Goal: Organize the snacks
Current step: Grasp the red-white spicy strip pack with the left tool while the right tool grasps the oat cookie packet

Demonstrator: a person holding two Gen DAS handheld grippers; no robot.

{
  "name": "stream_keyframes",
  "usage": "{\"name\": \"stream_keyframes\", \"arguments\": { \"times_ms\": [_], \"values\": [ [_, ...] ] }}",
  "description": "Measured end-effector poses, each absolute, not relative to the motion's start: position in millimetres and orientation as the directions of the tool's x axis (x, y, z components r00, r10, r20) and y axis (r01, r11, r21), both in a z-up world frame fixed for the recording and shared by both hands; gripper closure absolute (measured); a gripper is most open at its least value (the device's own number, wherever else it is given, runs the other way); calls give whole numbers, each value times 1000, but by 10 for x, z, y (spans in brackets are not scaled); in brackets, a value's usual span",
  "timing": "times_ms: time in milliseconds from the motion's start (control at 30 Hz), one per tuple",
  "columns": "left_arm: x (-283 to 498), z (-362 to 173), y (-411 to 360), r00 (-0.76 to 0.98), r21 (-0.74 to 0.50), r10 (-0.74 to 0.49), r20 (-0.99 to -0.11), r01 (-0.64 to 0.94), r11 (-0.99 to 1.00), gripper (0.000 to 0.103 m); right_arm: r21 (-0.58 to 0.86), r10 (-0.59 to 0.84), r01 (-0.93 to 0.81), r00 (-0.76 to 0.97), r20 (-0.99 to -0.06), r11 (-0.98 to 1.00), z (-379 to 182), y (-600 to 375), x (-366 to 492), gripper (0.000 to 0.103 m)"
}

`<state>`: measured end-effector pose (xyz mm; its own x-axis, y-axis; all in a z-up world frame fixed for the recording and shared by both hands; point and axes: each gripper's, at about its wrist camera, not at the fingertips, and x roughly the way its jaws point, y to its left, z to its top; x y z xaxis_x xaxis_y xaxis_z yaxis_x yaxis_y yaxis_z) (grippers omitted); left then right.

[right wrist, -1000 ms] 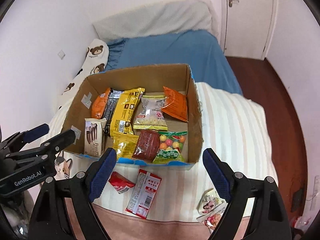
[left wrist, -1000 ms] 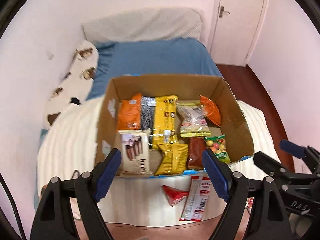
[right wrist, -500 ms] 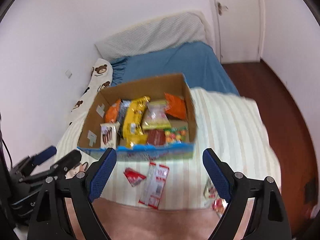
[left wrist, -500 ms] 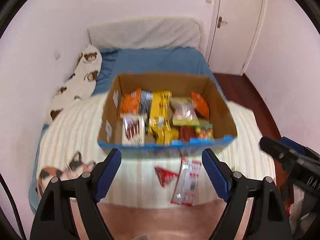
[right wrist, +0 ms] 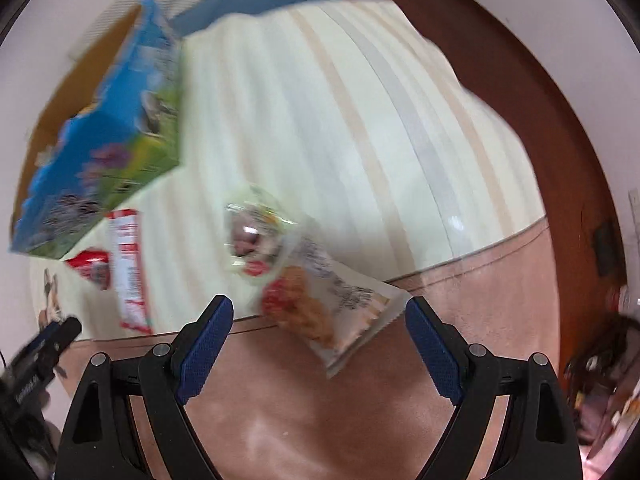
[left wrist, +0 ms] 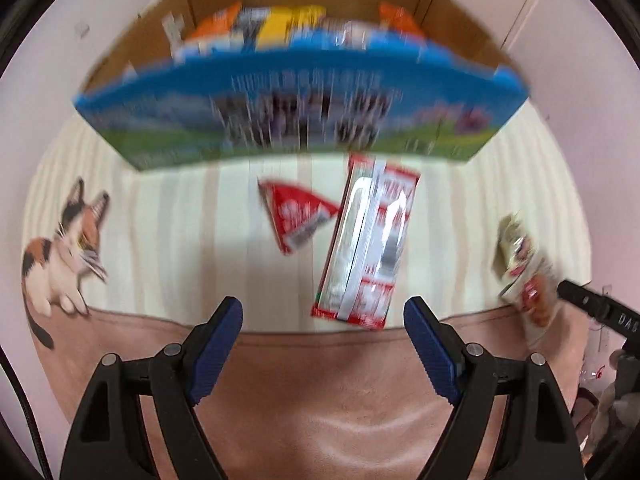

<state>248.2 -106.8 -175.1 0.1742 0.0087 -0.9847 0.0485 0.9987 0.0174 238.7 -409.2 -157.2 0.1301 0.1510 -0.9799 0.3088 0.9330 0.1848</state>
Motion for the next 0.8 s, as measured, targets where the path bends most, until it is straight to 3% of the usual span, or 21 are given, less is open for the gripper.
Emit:
{"name": "stream_keyframes", "arguments": {
  "times_ms": [167, 400, 600, 800],
  "values": [
    [2422, -2012, -1111, 107, 52, 45, -993, 65, 997, 21, 97, 74, 179, 127, -989, 979, -1838, -3979, 2423, 13],
    [2484, -2102, -1263, 80, 71, 63, -995, 100, 992, 21, 319, 314, 134, 51, -948, 938, -2049, -3739, 2398, 13],
    [2720, -2187, -1453, 42, 73, 68, -997, 122, 990, 21, 271, 268, 230, 44, -962, 935, -2141, -3842, 2380, 13],
    [3108, -2365, -1729, -7, 42, 44, -999, 179, 983, 24, 211, 212, 175, 15, -977, 962, -2246, -3625, 2390, 13]
  ]
}}
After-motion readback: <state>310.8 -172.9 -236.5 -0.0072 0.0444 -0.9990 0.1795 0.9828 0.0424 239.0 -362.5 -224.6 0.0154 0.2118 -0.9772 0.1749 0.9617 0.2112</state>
